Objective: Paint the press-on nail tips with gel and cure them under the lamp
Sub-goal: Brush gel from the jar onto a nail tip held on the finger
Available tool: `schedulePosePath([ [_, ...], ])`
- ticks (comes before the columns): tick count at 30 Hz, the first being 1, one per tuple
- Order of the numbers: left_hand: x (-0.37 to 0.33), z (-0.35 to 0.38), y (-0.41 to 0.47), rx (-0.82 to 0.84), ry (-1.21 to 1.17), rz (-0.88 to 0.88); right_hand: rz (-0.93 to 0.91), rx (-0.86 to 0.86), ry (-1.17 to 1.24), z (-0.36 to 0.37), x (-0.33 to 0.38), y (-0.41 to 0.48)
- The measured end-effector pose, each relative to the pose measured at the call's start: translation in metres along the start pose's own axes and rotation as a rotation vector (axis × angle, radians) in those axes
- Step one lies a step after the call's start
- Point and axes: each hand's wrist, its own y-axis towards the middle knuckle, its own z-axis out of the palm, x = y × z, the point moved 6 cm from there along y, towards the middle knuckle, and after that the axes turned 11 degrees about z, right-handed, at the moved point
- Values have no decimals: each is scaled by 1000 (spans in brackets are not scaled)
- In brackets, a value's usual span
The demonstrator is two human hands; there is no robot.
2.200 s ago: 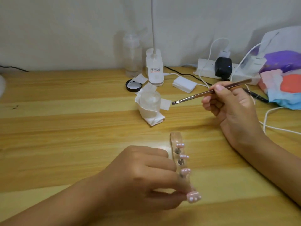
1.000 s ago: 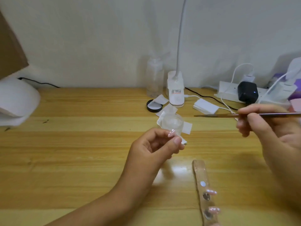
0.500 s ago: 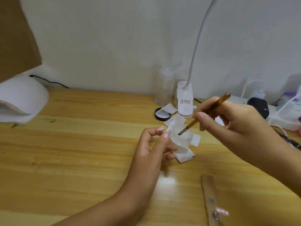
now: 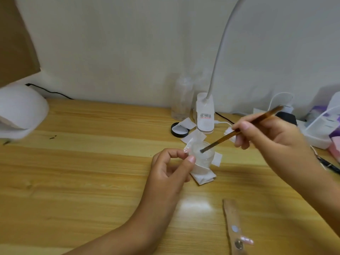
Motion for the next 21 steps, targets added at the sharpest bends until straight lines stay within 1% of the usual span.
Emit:
schedulePosePath([
  [2,-2,0,0,16,-6,18,51,-85,132,-16,-14,-6],
  [4,-4,4,0,36,-47,28,134,-135,266,-26,-30,-13],
  [8,-7,12,-1,97,-101,19,273,-196,471,-27,-59,-25],
  [11,-7,14,-1,94,-141,-1,339,-212,596,-21,-71,-28],
  [14,-8,18,-2,131,-131,-12,397,-188,637,-15,-78,-27],
  [18,-8,21,-3,157,-94,-18,399,-134,623,-8,-78,-24],
  [21,-8,21,-3,174,-77,-9,401,-126,615,-6,-78,-24],
])
